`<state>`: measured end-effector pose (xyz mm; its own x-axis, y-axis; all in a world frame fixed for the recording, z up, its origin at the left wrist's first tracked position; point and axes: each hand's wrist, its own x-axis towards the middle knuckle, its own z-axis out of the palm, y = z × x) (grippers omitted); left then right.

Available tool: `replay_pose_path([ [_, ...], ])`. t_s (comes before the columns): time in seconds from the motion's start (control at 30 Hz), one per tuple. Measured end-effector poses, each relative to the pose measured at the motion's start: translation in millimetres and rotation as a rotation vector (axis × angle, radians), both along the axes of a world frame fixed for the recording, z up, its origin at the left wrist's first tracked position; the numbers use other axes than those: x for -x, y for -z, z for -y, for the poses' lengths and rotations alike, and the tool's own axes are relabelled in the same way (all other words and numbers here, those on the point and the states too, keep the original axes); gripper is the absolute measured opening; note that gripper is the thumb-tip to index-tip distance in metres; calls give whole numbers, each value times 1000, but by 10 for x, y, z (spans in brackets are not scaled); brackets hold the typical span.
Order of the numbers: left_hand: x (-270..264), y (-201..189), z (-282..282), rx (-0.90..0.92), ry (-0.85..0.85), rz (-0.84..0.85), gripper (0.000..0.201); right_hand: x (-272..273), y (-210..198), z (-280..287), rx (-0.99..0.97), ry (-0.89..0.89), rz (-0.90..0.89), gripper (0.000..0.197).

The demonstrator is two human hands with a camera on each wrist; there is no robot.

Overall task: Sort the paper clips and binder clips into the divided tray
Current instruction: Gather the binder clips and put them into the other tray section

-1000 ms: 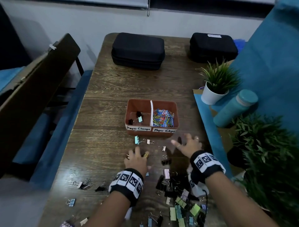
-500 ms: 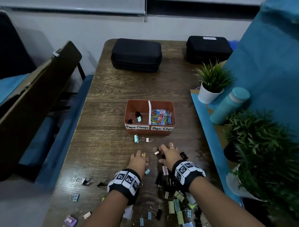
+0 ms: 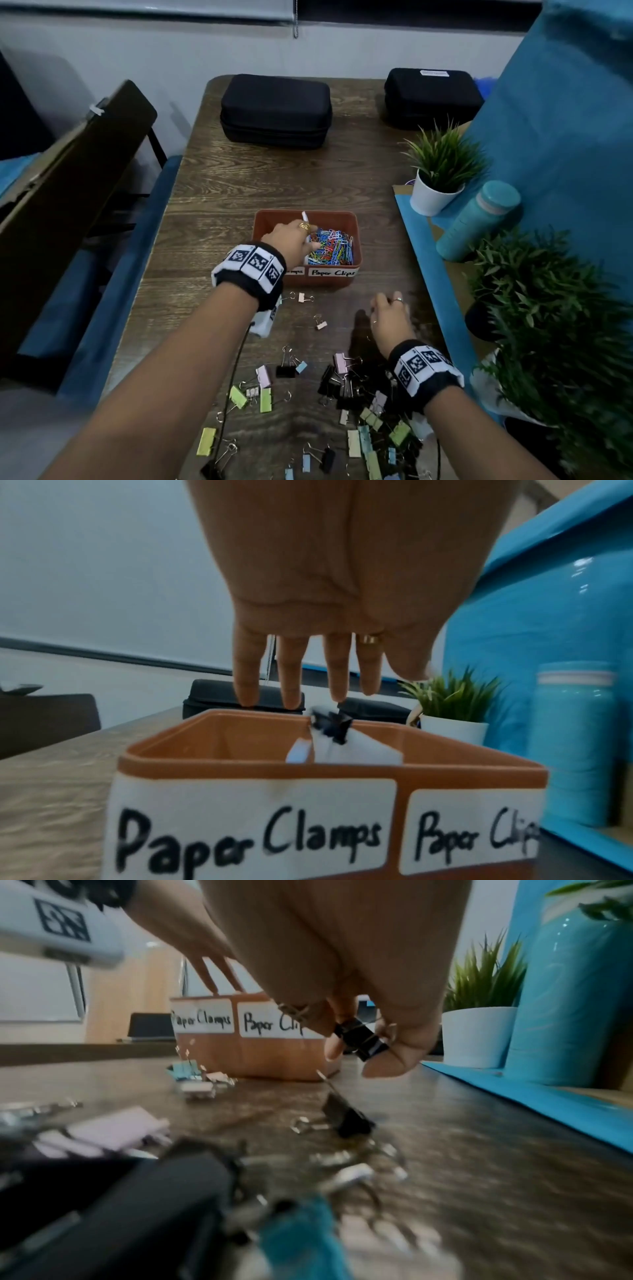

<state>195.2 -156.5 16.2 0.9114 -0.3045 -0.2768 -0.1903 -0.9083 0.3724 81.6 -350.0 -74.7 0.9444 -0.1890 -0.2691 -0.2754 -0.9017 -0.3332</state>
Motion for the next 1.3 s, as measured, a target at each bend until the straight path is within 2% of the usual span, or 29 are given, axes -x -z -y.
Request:
replay_pose_path([
  [0.13, 467, 7, -89, -43, 63, 156, 34, 53, 109, 5, 15, -42, -127, 24],
  [0.17, 683, 82, -122, -53, 86, 150, 32, 80, 120, -34, -10, -49, -138, 31],
  [0.2, 916, 186, -158, -85, 127, 113, 30, 108, 125, -77, -44, -63, -165, 42],
  [0.27, 1357, 430, -223, -164, 185, -70, 38, 174, 118, -182, -90, -124, -258, 68],
  [0.33, 1649, 682, -259, -221, 214, -246, 63, 261, 115, -301, -59, -226, -321, 82],
  [0.4, 1802, 872, -252, -283, 267, -269, 73, 361, 107, -422, -43, -300, -350, 75],
  [0.5, 1913, 1014, -223, -336, 271, -201, 60, 460, 102, -538, -47, -300, -335, 45],
  [0.57, 1962, 1033, -210, -335, 230, -171, 48, 483, 96, -574, -30, -310, -348, 33],
  [0.67, 1986, 1004, -196, -315, 166, -113, 37, 509, 67, -636, 43, -346, -391, 39],
  [0.8, 1950, 1027, -177, -250, 93, -146, 41, 522, 29, -700, 108, -345, -372, 50],
  [0.97, 1959, 1024, -122, -311, 77, -164, 52, 502, 34, -649, 77, -403, -312, 31],
  [1.03, 1939, 1028, -106, -292, 34, -167, 51, 503, 55, -611, 49, -397, -274, 26],
  [1.1, 1879, 1021, -91, -192, -73, -181, 43, 510, 90, -580, 30, -404, -248, 25],
  [1.2, 1694, 908, -92, 68, -310, -161, 25, 532, 149, -544, -11, -409, -236, 24],
  [1.3, 1361, 577, -100, 298, -373, -29, 18, 516, 144, -467, -165, -333, -188, 21],
])
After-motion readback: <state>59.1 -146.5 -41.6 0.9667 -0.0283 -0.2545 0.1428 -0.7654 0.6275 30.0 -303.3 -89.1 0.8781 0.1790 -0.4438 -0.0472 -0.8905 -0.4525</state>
